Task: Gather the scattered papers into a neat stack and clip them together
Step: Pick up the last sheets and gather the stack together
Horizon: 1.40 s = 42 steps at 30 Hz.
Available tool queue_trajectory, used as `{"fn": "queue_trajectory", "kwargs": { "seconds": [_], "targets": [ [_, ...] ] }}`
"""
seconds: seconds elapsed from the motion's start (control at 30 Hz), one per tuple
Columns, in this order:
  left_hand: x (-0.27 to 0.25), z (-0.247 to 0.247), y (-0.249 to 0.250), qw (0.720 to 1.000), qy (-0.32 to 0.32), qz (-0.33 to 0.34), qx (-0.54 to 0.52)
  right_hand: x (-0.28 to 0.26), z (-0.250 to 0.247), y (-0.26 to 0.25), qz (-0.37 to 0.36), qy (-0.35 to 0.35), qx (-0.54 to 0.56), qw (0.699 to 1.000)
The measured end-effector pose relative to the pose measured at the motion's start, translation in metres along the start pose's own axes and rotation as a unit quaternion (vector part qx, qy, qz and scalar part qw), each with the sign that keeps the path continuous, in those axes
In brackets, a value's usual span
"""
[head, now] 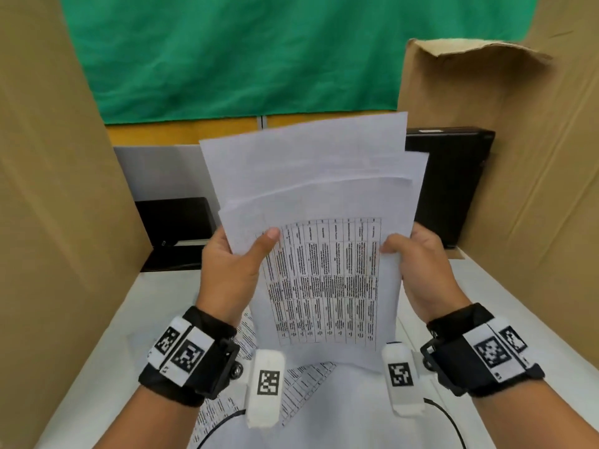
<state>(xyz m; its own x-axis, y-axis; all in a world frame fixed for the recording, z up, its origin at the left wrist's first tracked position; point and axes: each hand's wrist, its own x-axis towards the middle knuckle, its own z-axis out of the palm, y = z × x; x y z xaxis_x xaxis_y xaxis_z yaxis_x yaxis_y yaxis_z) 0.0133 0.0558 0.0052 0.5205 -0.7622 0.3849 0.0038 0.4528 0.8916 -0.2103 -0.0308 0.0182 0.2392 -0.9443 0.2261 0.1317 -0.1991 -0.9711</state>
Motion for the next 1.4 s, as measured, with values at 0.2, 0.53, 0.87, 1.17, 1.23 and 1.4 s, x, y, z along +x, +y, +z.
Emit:
{"fn": "queue_trajectory", "kwargs": {
  "seconds": [0.2, 0.53, 0.87, 1.17, 1.23, 1.4],
  "targets": [
    [0.008, -0.005, -0.003, 1.0, 0.006, 0.021, 0.011, 0.001, -0.008, 0.008, -0.001, 0.013, 0.006, 1.0],
    [-0.023, -0.002, -0.044, 0.969, -0.11, -0.151, 0.161, -0.007, -0.004, 0.041, 0.107, 0.023, -0.048, 0.993],
    [-0.041, -0.007, -0.041, 0.952, -0.124, -0.202, 0.194, -0.02, 0.002, 0.059, 0.116, -0.01, -0.1, 0.988],
    [-0.002, -0.101, -0.062, 0.947, 0.184, -0.238, 0.109, 0.019, 0.043, 0.045, 0.163, -0.009, -0.116, 0.98],
    [-0.011, -0.133, -0.074, 0.93, 0.219, -0.284, 0.083, 0.028, 0.048, 0.07, 0.248, -0.05, -0.211, 0.944],
    [-0.029, -0.183, -0.08, 0.883, 0.28, -0.372, 0.064, 0.029, 0.067, 0.134, 0.336, -0.106, -0.378, 0.856]
  ]
}}
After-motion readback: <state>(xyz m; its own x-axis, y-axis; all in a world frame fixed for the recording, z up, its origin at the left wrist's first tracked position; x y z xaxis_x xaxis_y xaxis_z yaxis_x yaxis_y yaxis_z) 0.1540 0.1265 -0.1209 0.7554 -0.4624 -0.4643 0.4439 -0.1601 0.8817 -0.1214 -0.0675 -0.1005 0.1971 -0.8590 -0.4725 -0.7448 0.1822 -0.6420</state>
